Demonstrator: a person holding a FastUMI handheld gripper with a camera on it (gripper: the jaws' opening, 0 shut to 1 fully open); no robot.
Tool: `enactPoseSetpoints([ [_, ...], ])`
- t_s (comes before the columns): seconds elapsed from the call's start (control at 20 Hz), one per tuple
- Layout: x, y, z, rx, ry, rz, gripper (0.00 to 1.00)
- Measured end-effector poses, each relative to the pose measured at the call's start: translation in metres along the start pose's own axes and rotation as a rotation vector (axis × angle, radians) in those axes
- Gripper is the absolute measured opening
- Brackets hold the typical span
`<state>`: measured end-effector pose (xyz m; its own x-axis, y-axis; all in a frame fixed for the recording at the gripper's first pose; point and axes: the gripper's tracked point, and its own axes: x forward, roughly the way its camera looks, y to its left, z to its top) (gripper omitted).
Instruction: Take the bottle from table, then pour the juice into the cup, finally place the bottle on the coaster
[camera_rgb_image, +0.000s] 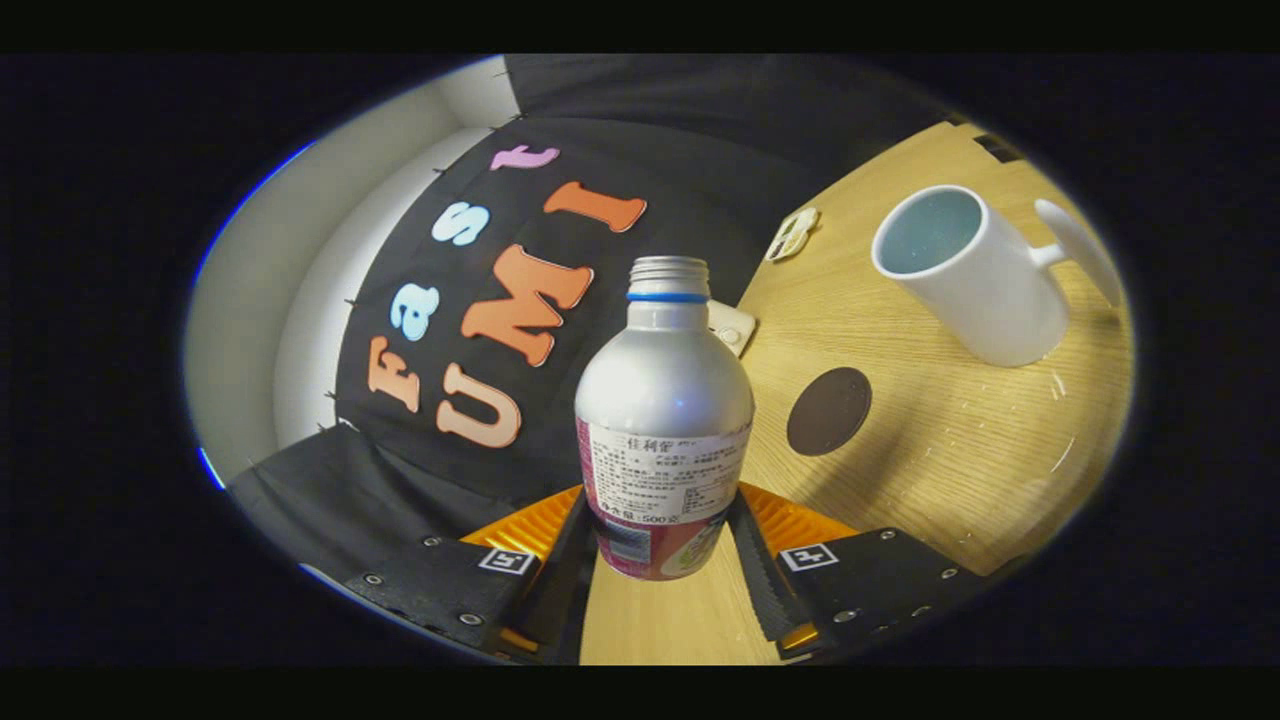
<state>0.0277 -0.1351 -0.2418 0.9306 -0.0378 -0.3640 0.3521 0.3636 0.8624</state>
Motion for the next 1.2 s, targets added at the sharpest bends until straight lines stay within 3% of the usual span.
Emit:
enactPoseSetpoints([
  [0.7,0.005,-0.001,0.029,0.352,-0.075,0.001,0.74],
  [1.2,0.002,0.008,0.059,0.514,-0.150,0.052,0.74],
])
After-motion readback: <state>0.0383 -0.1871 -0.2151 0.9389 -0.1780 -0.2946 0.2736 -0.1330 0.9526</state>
